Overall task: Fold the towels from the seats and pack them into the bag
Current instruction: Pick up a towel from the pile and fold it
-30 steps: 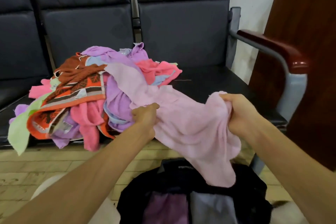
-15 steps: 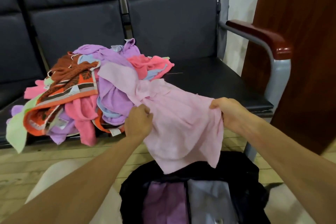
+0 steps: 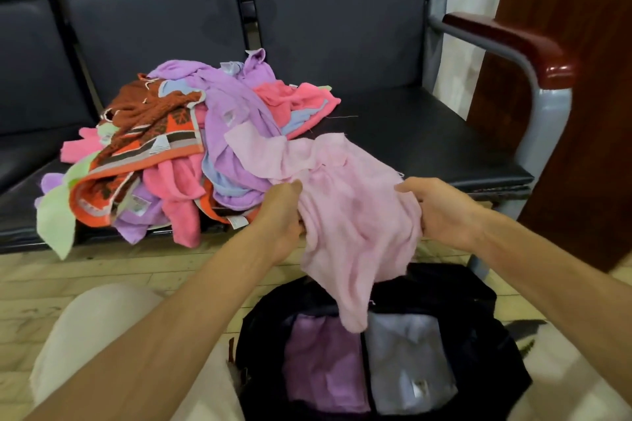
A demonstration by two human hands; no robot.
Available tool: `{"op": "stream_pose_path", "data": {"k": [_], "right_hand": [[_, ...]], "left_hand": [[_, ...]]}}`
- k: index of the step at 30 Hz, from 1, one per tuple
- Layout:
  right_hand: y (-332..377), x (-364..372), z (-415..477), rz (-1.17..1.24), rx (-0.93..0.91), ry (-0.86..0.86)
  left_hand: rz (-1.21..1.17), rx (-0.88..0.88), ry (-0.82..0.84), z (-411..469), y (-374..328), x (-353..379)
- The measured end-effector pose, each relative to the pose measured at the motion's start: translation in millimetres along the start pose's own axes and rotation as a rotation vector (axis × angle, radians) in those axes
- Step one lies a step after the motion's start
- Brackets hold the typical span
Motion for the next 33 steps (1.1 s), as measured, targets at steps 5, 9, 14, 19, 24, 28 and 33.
{"op": "stream_pose_path", "data": {"k": [5,9,14,19,24,28,33], "right_hand": [[-20,8,-14,-0.174,0.160,0.123],[-7,12,-27,-0.170,0.061,0.200],[21,-1,-60,-0.058,-0.084,0.183],[41,-22,-83,0.322,-0.271,0.116],[37,-34,-72,0.465,-0.292,-0.141],[36,-40,-60,0.507,-0.283,-0.237],[35,-44,-49,0.504,-0.332,-0.375]], "left_hand": [[-0.037,-0.253,0.271,-19,-1,-6],[0.015,-0.306,0.388,-30,-3,1],[0.022,-0.255,0.575,-44,-16,19],[0.007,-0.046,0.646,-52,-39,29],[0.074,-0.039,0.381,-30,-41,10],[0.013,-0.075,0.181,-16,-34,-3],[-0.157,-0.044,0.042,-10,-45,-13]]}}
Point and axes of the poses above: each hand's wrist, its own z-axis towards the middle knuckle, its own x-axis out of the palm, y = z × x, the point moved 3 cm from there along z, towards the middle knuckle, and after that the axes turned 12 degrees about x, right-handed, at the moved point
